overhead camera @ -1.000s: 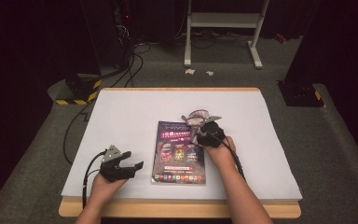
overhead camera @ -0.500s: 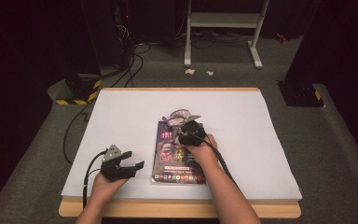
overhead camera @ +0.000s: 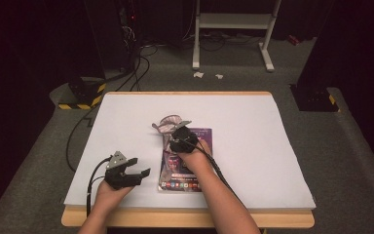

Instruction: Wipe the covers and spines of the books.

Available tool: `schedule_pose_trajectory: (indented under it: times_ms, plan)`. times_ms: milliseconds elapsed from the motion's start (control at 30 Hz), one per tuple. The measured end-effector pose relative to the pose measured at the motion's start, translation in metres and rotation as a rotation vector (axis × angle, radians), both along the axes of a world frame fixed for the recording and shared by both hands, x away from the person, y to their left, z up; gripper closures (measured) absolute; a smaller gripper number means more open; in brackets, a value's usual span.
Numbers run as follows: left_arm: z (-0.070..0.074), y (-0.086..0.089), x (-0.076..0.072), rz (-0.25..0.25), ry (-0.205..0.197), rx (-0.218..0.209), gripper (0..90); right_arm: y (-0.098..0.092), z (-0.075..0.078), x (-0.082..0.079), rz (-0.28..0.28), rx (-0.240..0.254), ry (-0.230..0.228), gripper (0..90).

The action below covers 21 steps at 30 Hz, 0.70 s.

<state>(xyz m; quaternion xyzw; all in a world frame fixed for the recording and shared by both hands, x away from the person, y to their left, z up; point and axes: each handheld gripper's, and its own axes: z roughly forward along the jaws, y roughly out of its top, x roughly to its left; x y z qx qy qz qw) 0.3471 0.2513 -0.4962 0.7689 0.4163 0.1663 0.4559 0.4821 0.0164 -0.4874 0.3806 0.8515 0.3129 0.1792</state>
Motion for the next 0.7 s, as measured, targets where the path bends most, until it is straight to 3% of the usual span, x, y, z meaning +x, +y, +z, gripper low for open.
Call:
schedule_pose_trajectory:
  times_ms: [467, 700]
  plan:
    - [0.000, 0.001, 0.000, 0.002, 0.002, 0.000, 26.8, -0.011, 0.000, 0.001, -0.014, -0.009, 0.014, 46.2]
    - [-0.001, 0.003, -0.001, 0.005, 0.002, 0.006, 26.8, -0.043, -0.001, 0.001, -0.065, 0.001, 0.010, 46.2]
